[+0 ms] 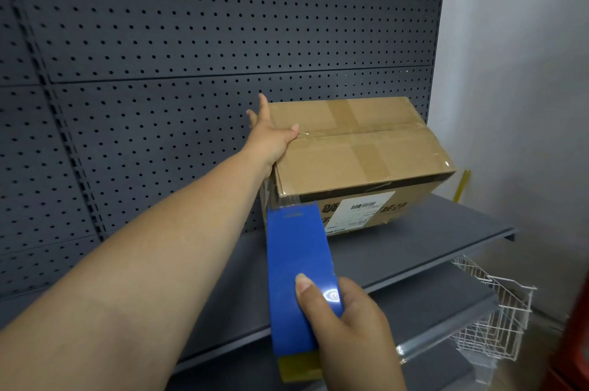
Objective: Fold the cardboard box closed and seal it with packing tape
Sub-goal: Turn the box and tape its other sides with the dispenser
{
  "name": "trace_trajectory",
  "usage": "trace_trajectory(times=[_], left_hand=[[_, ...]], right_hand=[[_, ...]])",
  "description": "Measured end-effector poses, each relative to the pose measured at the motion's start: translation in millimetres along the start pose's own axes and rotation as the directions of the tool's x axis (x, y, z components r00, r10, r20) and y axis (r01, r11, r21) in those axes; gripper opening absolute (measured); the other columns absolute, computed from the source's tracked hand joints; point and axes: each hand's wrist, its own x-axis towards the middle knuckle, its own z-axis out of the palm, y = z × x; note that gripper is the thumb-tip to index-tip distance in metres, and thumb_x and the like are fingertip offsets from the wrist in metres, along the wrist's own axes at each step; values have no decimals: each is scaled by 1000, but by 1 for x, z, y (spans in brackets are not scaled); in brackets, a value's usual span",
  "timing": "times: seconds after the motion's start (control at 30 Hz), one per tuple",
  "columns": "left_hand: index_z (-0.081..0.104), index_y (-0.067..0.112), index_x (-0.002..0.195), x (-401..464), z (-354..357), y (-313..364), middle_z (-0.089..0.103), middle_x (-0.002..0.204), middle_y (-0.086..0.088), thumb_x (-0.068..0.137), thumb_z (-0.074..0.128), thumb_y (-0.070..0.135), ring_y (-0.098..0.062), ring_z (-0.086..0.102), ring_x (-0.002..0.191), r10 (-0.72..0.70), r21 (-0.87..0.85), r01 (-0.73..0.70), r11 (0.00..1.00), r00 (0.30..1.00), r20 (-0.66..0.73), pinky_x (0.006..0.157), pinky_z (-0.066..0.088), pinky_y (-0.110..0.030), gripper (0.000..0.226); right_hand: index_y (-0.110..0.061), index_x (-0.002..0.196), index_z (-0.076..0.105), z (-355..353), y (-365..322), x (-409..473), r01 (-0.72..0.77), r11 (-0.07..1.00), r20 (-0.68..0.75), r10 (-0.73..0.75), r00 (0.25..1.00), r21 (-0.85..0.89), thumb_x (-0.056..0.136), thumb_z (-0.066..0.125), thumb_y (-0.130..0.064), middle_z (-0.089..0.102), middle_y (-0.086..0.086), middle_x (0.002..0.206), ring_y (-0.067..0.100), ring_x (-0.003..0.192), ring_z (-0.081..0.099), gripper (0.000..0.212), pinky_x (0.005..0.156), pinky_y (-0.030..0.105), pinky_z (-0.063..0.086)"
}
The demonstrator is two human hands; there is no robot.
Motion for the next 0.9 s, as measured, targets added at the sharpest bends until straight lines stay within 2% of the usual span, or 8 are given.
trace_trajectory(times=[0.23,0.33,0.4,0.5,0.57,0.67,0.77,0.9], left_hand=[[0,43,146,-2,10,14,-23,155,-5,84,67,23,-27,-7,145,-31,-25,27,999,987,-157,116,14,-47,93],[19,44,144,-3,7,14,-10,156,-6,78,71,35,-29,-1,144,68,173,-12,985,944,-323,115,13,-52,85],[40,35,137,-8,2,15,10,154,-6,80,68,40,-28,13,140,252,386,-85,918,879,-405,113,22,-48,63],[60,16,120,-18,0,19,36,140,-7,93,49,39,-26,33,128,389,551,-174,816,871,-300,103,32,-37,37],[52,5,128,-24,2,20,33,144,-11,100,32,34,-28,32,133,256,534,-150,832,958,-129,105,28,-33,45],[16,10,148,-30,2,17,-7,158,-4,102,21,32,-23,1,145,72,520,-117,846,992,107,115,7,-34,51],[-4,15,149,-32,-3,18,-27,153,-1,102,22,32,-25,-6,145,-30,580,-82,810,983,181,118,6,-37,57],[-7,14,149,-33,-6,21,-32,151,-5,102,25,28,-26,-6,145,-69,561,-59,826,977,203,115,5,-34,58]], right_hand=[[-16,77,65,-3,-11,21,50,998,-2,-50,999,45,81,58,-45,68,-4,75,5,64,63,31,50,13,45],[-16,75,65,-4,-17,26,84,995,35,-86,996,61,83,58,-44,67,-5,71,0,58,60,30,46,10,41],[-15,70,62,-2,-21,29,118,992,37,-120,992,45,83,58,-44,65,-5,68,-1,54,56,32,45,10,38],[-17,61,50,1,-28,37,170,985,16,-170,985,-15,84,57,-43,53,-6,59,3,49,47,35,42,11,33],[-16,61,49,3,-32,44,181,983,19,-181,983,-27,85,57,-43,52,-6,60,6,52,47,36,43,13,32],[-11,72,59,7,-32,50,176,984,39,-176,984,2,86,57,-42,62,-2,70,10,61,55,33,47,16,38],[-12,83,64,11,-28,50,181,983,64,-182,981,20,87,56,-41,67,-3,79,7,67,60,31,48,10,41],[-12,83,63,11,-26,52,183,983,79,-184,980,21,87,55,-41,67,-3,78,6,66,59,31,46,8,39]])
